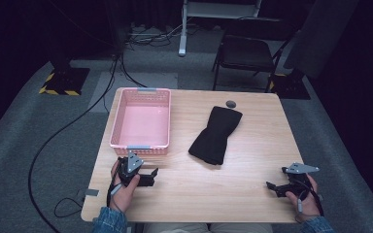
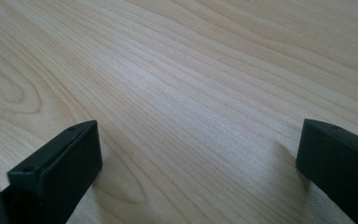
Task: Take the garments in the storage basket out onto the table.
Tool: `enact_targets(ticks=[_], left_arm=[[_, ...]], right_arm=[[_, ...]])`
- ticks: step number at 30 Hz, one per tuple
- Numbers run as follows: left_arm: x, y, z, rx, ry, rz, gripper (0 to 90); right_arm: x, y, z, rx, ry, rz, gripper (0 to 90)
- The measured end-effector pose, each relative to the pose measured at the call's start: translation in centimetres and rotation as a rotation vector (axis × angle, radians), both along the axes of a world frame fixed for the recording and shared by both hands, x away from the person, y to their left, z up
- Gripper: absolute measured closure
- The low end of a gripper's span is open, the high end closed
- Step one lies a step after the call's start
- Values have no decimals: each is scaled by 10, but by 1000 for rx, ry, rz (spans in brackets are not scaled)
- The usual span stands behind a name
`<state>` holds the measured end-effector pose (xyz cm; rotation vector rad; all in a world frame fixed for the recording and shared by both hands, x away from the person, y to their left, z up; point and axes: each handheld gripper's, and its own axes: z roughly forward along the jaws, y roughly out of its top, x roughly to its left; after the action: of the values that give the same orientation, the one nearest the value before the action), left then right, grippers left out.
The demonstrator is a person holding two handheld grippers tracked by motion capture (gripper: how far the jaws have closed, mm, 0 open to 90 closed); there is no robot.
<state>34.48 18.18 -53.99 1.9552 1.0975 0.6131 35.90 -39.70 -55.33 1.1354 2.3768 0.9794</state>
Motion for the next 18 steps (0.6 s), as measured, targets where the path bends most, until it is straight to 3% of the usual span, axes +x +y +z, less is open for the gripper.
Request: enact_targets(ticks=[4,18], left_arm=[[-1,1,-2,35,23,1,0],[0,4,-10,59,135,11,2]], right_arm=[[0,0,0,0,0,0,0],[0,0,0,0,0,0,0]])
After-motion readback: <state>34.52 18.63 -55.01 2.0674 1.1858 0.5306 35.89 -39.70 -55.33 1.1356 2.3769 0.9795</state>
